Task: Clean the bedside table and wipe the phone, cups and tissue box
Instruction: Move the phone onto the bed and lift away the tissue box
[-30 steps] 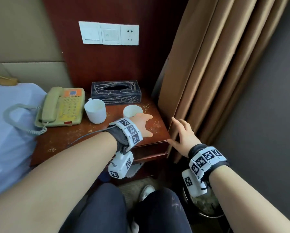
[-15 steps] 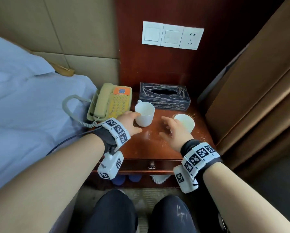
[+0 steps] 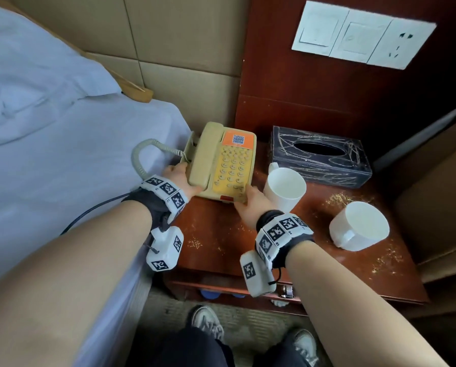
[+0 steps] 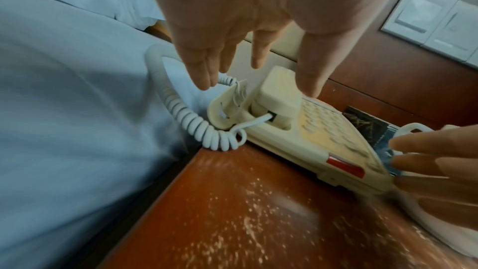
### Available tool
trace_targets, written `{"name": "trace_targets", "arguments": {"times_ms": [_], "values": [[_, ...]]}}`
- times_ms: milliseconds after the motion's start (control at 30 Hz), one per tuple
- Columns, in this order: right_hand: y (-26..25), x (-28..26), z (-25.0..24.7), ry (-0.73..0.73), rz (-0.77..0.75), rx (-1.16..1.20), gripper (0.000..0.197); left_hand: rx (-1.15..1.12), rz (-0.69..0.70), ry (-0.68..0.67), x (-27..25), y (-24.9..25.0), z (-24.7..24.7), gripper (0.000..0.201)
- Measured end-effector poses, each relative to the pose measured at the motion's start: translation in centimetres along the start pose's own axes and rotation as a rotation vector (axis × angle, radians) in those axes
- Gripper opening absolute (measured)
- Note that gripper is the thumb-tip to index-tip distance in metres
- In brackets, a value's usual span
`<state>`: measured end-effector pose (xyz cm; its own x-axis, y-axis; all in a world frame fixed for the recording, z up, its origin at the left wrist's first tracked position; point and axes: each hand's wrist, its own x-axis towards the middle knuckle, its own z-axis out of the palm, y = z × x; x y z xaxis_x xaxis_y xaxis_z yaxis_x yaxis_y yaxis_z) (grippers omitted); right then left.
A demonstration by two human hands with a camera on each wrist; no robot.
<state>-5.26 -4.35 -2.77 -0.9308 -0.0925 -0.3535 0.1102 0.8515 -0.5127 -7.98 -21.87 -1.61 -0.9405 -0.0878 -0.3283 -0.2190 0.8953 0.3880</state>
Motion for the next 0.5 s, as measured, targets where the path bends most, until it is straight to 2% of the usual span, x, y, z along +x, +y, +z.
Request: {"name": "trace_targets", "arguments": {"times_ms": [267,400,500], "values": [[0.2,1.4,-0.1,-0.070,0.044,-0.002,0.061,-0.051,-0.052,-0.029,2.8,0.5,1.2,0.065],[0.6,1.3,-1.2,-0.025,0.059,-0.052,0.059,-0.032,-0.107,-0.039,3.4,1.0,0.9,0.071],[-0.4,2.1,-1.0,-0.053,0.079,0.043,0.069,-0.037,-0.134,-0.027,3.7,1.2,0.7,0.073]]}}
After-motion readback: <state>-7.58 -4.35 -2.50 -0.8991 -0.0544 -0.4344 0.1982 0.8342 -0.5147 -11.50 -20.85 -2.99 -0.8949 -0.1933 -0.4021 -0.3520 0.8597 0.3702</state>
